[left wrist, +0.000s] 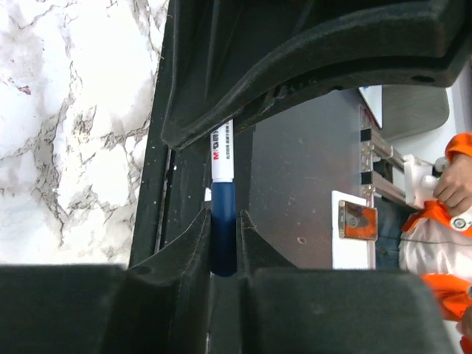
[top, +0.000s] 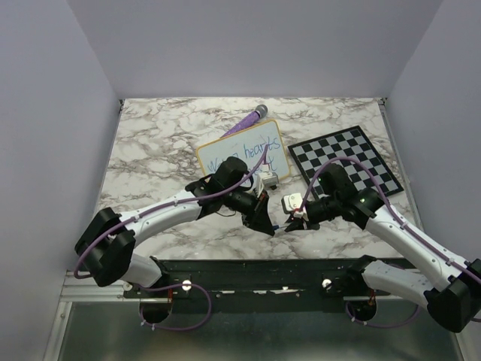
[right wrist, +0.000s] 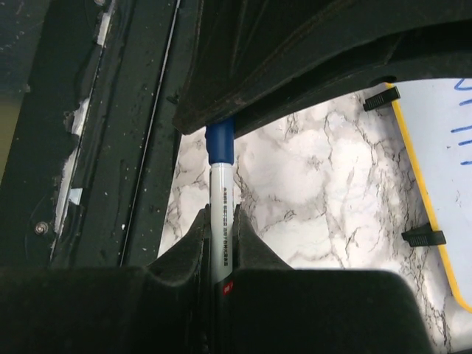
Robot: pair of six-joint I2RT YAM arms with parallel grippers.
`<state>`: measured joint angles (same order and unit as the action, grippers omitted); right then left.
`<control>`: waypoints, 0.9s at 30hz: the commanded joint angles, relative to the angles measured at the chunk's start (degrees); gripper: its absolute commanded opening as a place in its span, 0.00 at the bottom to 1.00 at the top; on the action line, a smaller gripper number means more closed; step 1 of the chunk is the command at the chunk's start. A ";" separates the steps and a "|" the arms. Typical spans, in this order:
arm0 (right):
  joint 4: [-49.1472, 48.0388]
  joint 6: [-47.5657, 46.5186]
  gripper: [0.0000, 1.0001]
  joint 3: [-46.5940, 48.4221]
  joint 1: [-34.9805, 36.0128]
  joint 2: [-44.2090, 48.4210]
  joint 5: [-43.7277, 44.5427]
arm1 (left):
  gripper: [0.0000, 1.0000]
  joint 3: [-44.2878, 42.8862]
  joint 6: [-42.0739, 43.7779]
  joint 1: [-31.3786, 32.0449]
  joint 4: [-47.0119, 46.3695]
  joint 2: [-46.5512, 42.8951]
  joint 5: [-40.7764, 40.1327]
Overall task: Write a sentence on the whiteboard
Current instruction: Insert the pen cap into the whiteboard marker.
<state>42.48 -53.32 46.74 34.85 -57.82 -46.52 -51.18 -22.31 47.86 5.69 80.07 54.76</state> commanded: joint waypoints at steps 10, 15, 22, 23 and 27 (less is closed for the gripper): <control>-3.54 2.25 0.01 0.90 2.32 -0.45 -0.68 | 0.00 -1.29 -12.14 1.36 -15.79 4.21 3.42; -4.77 2.52 0.01 0.54 3.91 -0.62 0.03 | 0.00 -2.78 -16.19 2.24 -20.72 7.37 4.04; -5.65 3.40 0.01 0.28 4.35 -0.27 1.26 | 0.00 -5.42 -14.02 2.77 -19.07 9.40 3.51; -5.57 3.57 0.01 0.11 4.35 -0.10 1.95 | 0.00 -6.03 -12.43 2.60 -15.05 9.23 2.81; -4.86 3.93 0.18 0.19 4.26 1.04 3.10 | 0.00 -6.30 -5.57 2.42 -5.97 6.95 -1.58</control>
<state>46.57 -50.94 46.65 36.86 -57.32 -41.28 -52.62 -32.75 48.25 -0.30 89.21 61.45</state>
